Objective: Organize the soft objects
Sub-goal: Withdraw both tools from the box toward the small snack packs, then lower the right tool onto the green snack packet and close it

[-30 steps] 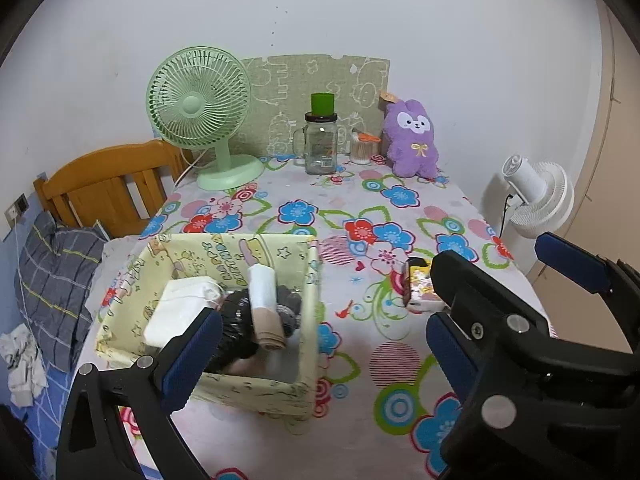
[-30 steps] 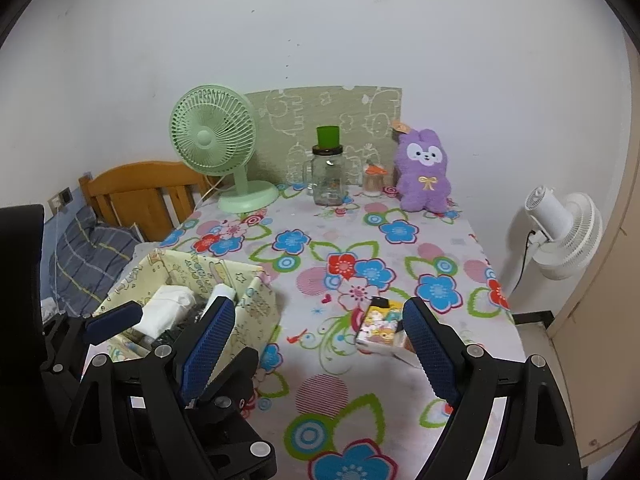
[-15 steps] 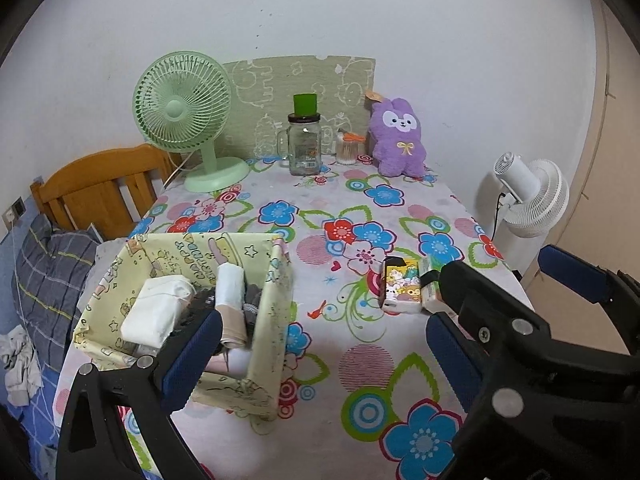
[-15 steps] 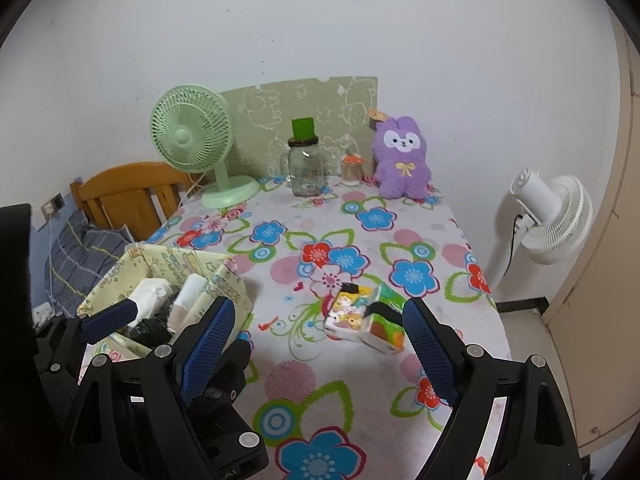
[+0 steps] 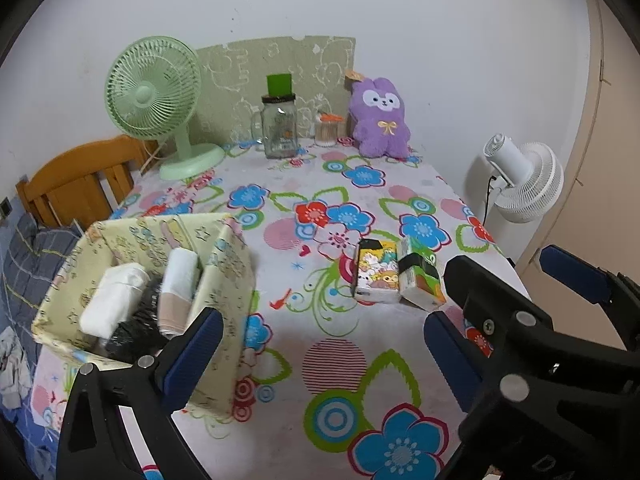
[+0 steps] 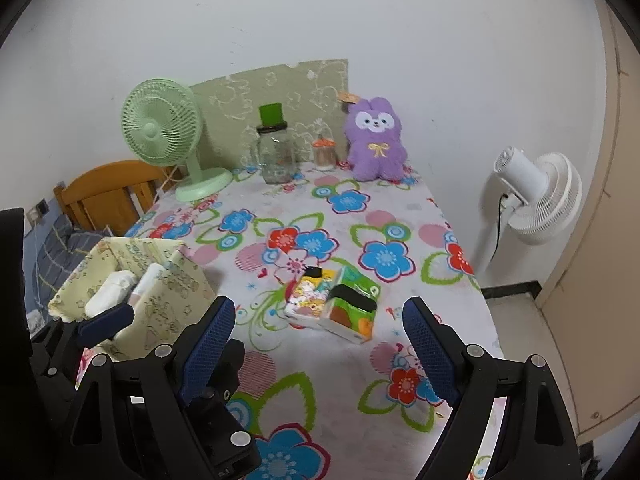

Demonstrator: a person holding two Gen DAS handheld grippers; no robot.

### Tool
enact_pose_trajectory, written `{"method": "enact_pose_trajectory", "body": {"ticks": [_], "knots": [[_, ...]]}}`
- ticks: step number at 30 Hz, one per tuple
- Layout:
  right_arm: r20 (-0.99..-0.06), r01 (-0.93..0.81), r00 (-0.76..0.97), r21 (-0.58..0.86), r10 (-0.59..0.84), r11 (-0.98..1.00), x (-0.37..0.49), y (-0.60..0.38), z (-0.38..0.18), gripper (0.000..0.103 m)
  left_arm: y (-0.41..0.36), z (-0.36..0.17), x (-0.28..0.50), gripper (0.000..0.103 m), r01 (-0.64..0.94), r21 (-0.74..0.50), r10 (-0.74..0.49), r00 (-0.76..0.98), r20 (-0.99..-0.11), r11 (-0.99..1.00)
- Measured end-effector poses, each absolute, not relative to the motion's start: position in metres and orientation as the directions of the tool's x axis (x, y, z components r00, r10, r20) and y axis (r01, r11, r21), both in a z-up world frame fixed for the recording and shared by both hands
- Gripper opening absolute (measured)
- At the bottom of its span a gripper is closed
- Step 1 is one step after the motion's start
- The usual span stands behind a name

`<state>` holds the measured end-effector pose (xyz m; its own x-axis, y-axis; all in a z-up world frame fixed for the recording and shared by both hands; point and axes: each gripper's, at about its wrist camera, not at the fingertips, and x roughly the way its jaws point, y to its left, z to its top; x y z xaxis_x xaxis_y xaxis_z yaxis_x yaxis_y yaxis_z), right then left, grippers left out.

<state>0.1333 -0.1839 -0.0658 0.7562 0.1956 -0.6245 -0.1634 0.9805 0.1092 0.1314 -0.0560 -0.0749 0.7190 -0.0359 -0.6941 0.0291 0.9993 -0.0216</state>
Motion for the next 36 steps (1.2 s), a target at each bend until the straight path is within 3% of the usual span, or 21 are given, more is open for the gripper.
{"method": "enact_pose_trajectory", "body": {"ticks": [25,36], "knots": [[-0.705,-0.101,0.683,0.170,0.192,0.980,0.187,-0.207,-0.120,0.088,-0.083,-0.123,0.185,0.100,0.090,-0.013,-0.068,0.645,-0.761,0.996],[-0.733,-0.093,0.650,0.183,0.199,0.979,0.213,-0.203,-0.139,0.088,-0.081,-0.142,0.207,0.093,0.086,-0.008,-0.060,0.618,-0.784,0.996]]}}
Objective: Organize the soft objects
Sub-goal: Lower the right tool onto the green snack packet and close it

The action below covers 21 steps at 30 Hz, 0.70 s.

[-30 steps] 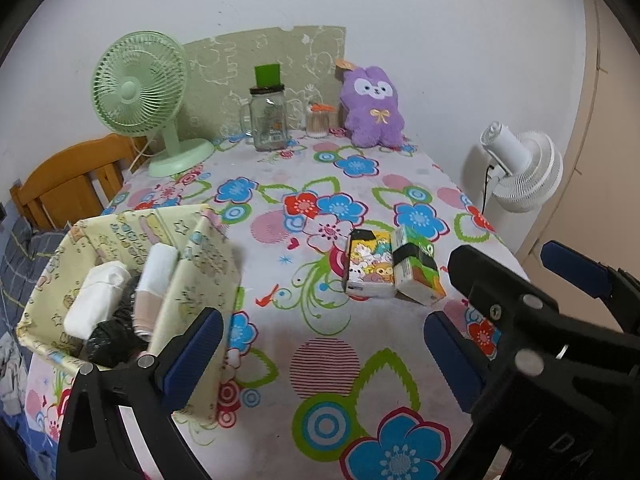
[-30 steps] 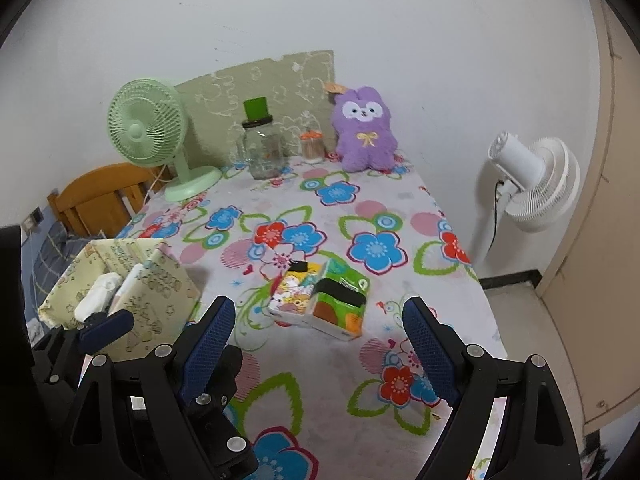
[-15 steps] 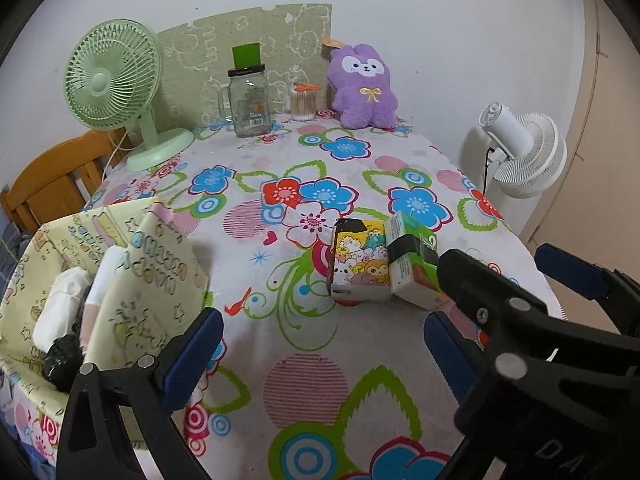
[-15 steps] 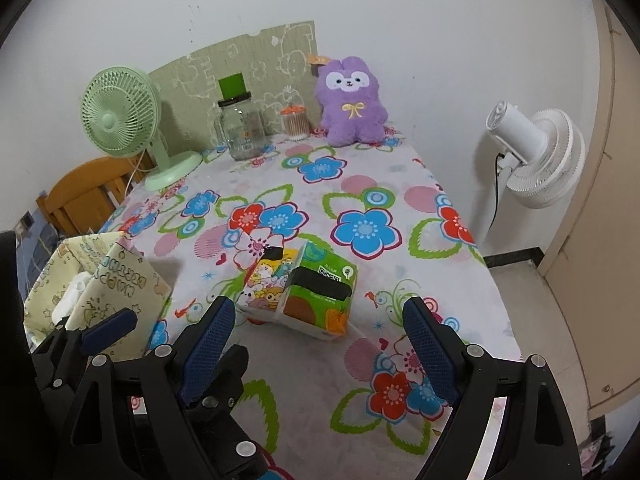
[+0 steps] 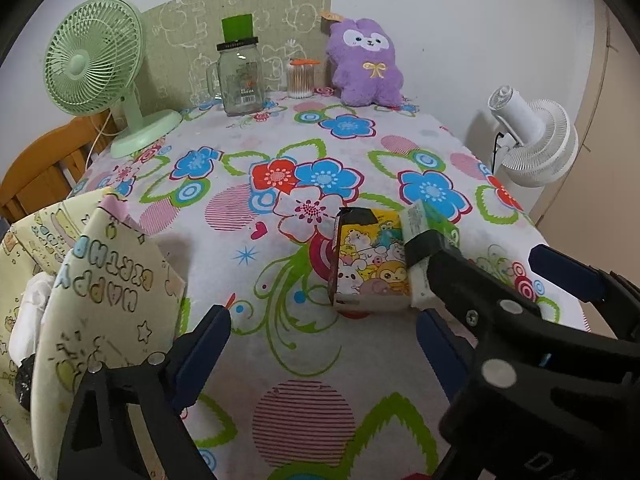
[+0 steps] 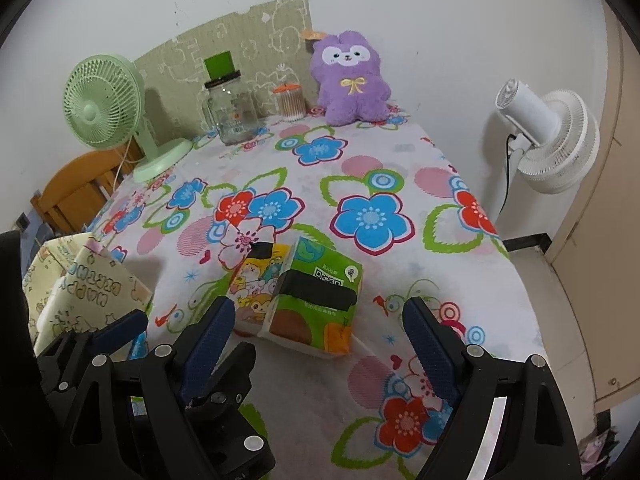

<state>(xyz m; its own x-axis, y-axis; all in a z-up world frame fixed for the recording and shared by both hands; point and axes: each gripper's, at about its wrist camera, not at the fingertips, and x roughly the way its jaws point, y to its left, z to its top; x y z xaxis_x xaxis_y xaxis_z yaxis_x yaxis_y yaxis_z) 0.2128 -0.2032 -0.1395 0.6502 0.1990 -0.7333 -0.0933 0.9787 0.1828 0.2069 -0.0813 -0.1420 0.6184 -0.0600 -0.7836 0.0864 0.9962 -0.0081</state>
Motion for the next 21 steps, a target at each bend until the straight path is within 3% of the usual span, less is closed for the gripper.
{"method": "enact_pose_trajectory", "body": {"ticks": [10,16,21], "knots": [[-0.762,-0.086,0.613,0.199,0.209,0.976,0.232,-0.199,-0.157,0.088,-0.082,-0.156,0.219,0.090,0.096,-0.010,-0.065,0.588,-0.806,0.995],[-0.798,-0.109,0.549,0.226,0.248,0.968,0.239,-0.196,-0.172,0.064,-0.083,-0.160,0.221,0.090,0.097,0.000,-0.057,0.581,-0.812,0.995],[-0.791,-0.131,0.556,0.220,0.255,0.967,0.236,-0.195,-0.170,0.058,-0.086,-0.159,0.222,0.090,0.094,0.005,-0.051,0.583,-0.811,0.996]]}}
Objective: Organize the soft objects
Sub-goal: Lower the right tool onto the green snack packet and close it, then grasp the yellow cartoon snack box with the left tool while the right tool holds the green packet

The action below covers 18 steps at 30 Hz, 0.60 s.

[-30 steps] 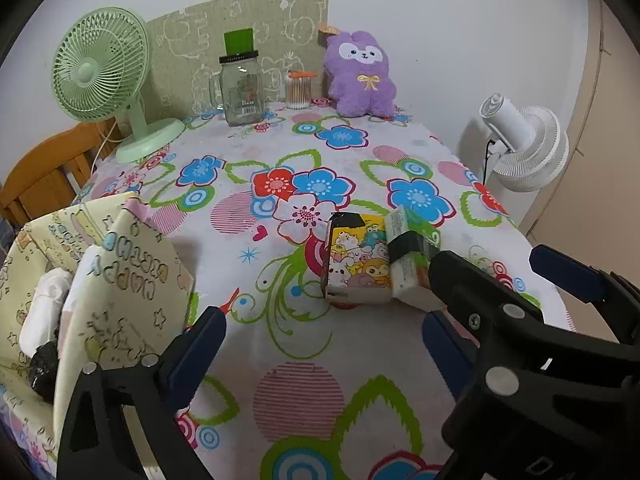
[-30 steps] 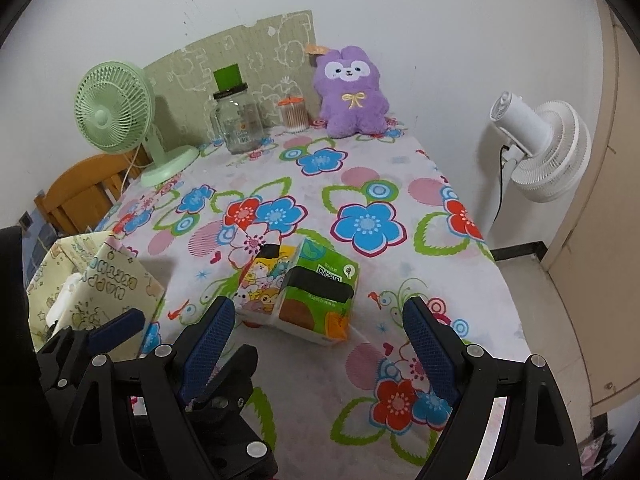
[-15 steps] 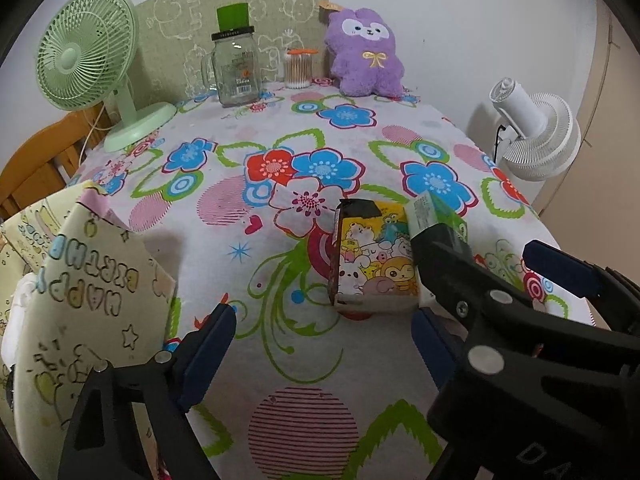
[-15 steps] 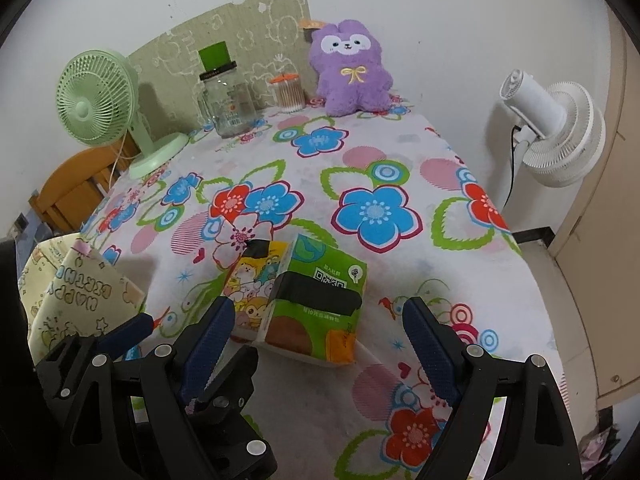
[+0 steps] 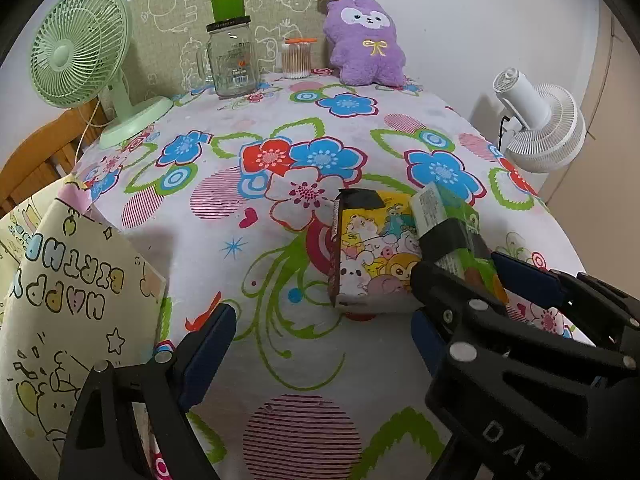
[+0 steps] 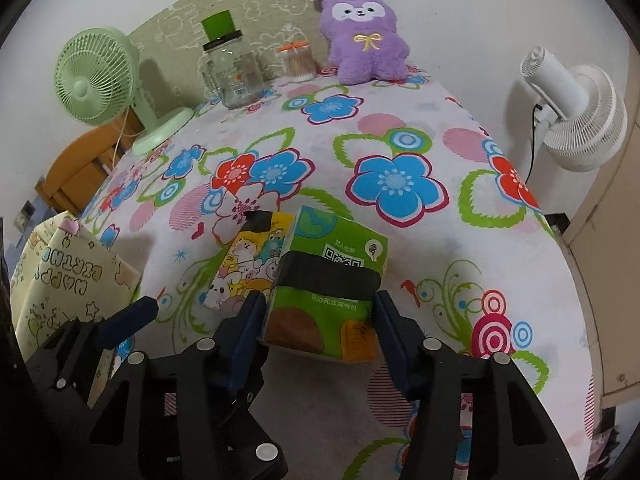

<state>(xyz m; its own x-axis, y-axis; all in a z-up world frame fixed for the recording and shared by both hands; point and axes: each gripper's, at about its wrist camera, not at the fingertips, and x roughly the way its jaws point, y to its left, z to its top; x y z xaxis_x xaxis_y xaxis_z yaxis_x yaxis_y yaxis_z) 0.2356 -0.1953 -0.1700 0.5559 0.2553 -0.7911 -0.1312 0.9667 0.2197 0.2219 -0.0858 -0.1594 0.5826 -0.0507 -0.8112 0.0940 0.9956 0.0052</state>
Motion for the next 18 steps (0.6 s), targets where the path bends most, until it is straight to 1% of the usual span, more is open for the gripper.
{"method": "enact_pose_trajectory", "body": {"ticks": [2,14,16,18], "knots": [[-0.788,-0.133,0.560,0.219,0.256,0.967,0.234,-0.197,-0.169,0.056,-0.089,-0.158,0.222,0.090,0.100,0.012,-0.050,0.586,-0.809,0.995],[-0.774,-0.078,0.596,0.208,0.213,0.975,0.231,-0.225,-0.164,0.054,-0.117,-0.154,0.226,0.089,0.147,0.045,-0.055,0.608,-0.792,0.988],[-0.775,-0.069,0.596,0.209,0.208,0.975,0.232,-0.228,-0.165,0.054,-0.119,-0.156,0.230,0.086,0.143,0.043,-0.054,0.611,-0.790,0.989],[-0.777,-0.062,0.596,0.209,0.204,0.976,0.233,-0.231,-0.166,0.054,-0.118,-0.159,0.234,0.074,0.137,0.033,-0.057,0.603,-0.796,0.990]]}}
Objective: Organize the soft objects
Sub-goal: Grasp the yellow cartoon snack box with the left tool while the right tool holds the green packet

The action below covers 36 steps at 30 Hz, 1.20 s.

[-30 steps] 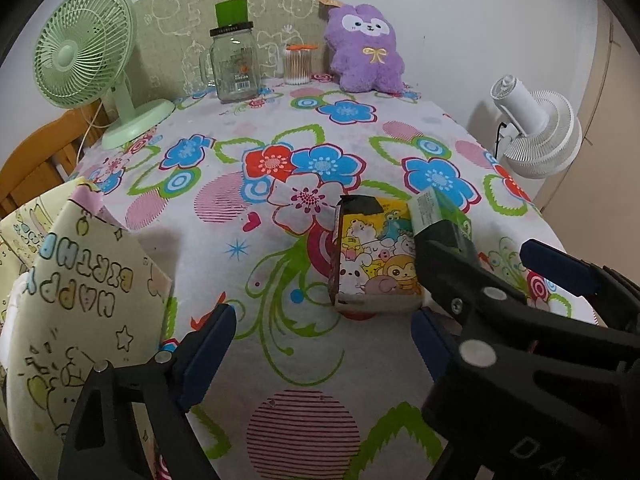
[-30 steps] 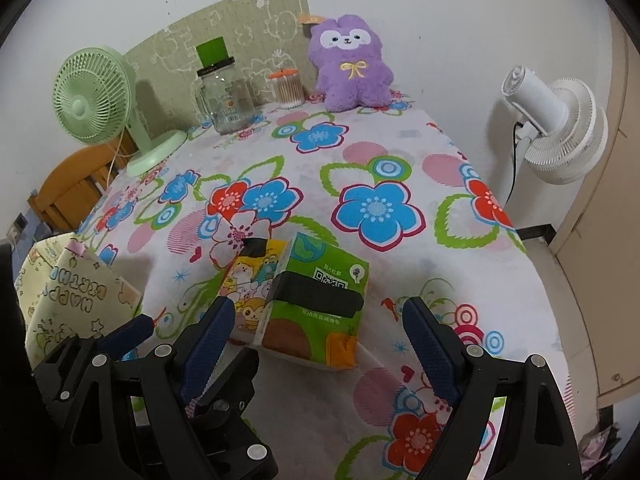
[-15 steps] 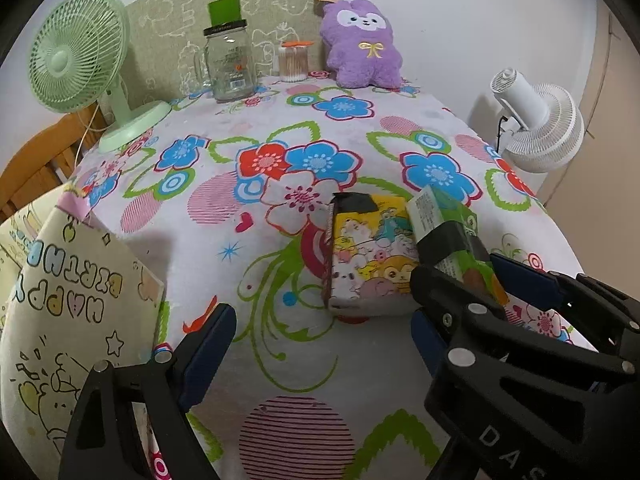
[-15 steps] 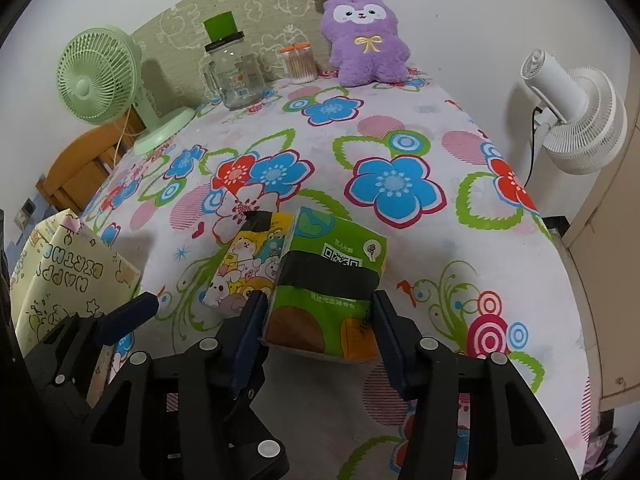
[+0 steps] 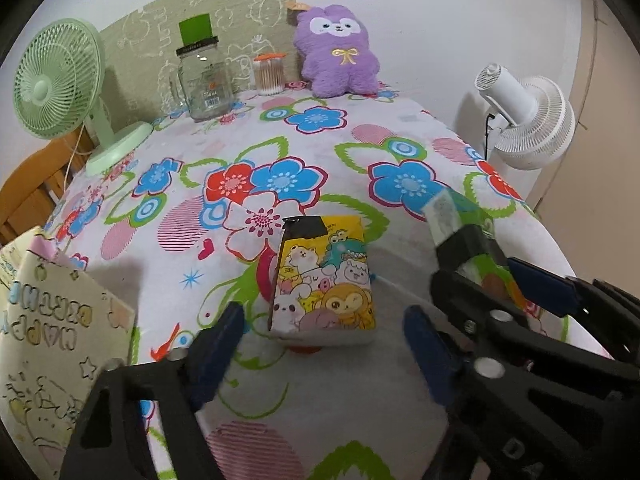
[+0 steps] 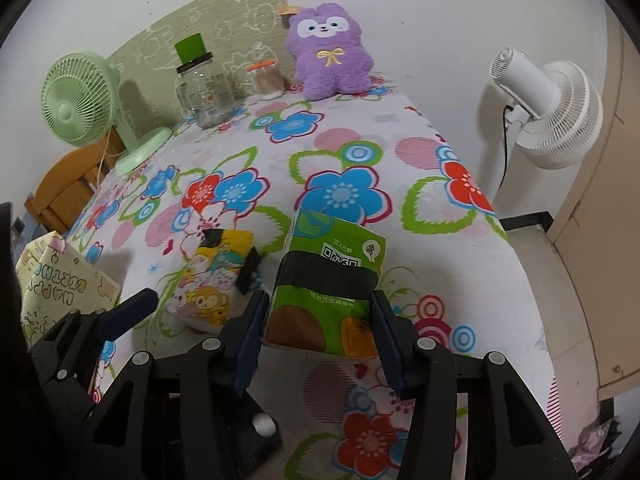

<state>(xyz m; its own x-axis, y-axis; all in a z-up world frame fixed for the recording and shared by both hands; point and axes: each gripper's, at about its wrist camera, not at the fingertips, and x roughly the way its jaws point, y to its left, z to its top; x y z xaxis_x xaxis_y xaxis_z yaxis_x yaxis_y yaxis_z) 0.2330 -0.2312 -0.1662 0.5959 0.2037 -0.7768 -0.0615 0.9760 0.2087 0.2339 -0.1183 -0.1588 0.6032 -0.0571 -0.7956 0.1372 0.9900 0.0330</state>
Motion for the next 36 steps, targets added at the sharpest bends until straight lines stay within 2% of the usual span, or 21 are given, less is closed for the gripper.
{"method": "enact_pose_trajectory", "body": {"ticks": [7,11,18,36], "knots": [[-0.787,-0.046,0.588,0.200,0.188,0.979,0.238,-0.236,-0.172,0.054,-0.119,-0.166,0.242,0.073,0.133,0.007,-0.073,0.584,-0.808,0.991],[-0.789,-0.042,0.583,0.213,0.197,0.976,0.241,-0.236,-0.173,0.054,-0.120,-0.166,0.243,0.062,0.140,-0.004,-0.085,0.575,-0.814,0.990],[-0.792,-0.039,0.579,0.211,0.194,0.977,0.242,-0.233,-0.173,0.054,-0.116,-0.164,0.240,0.052,0.132,-0.007,-0.082,0.571,-0.817,0.991],[-0.777,-0.052,0.600,0.202,0.193,0.978,0.215,-0.222,-0.155,0.054,-0.102,-0.145,0.210,0.051,0.115,0.004,-0.066,0.605,-0.793,0.993]]}}
